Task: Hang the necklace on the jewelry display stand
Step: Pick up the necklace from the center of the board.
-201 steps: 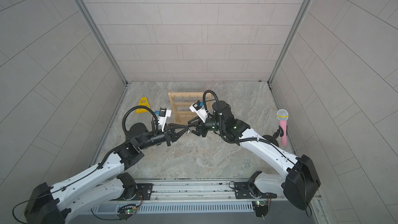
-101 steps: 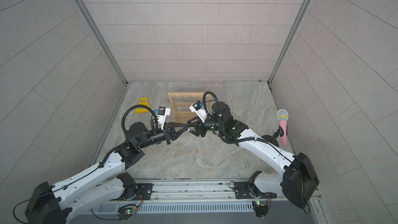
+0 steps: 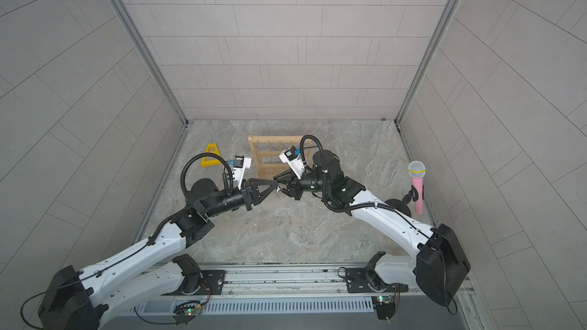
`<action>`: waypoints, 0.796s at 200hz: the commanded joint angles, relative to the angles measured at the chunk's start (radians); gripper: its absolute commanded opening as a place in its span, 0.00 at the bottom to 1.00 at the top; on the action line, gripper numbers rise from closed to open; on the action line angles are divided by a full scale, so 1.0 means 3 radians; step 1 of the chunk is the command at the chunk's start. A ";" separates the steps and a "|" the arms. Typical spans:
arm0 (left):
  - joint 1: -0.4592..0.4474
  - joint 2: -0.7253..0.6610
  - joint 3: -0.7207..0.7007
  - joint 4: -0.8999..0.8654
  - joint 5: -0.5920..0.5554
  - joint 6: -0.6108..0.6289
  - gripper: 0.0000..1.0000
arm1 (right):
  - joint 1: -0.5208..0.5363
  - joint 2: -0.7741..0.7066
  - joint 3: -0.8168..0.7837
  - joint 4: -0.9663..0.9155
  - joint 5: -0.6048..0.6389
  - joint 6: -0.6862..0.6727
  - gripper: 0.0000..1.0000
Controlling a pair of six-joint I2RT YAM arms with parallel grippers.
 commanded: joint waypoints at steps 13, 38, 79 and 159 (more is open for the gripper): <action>0.0061 -0.0001 0.0090 0.0220 0.0036 -0.0090 0.09 | 0.0031 0.0031 -0.0057 0.0223 -0.0036 0.0038 0.18; 0.0096 -0.0009 0.0072 0.0246 0.0045 -0.0119 0.09 | 0.0042 0.0035 -0.0072 0.0285 -0.0062 0.0055 0.09; 0.0135 -0.0017 0.0049 0.0262 0.0053 -0.0154 0.11 | 0.0047 -0.0021 -0.0124 0.0435 0.0054 0.0139 0.00; 0.0174 -0.0021 0.0032 0.0254 0.0046 -0.0165 0.17 | 0.0174 -0.0194 -0.0196 0.0683 0.0422 0.0190 0.00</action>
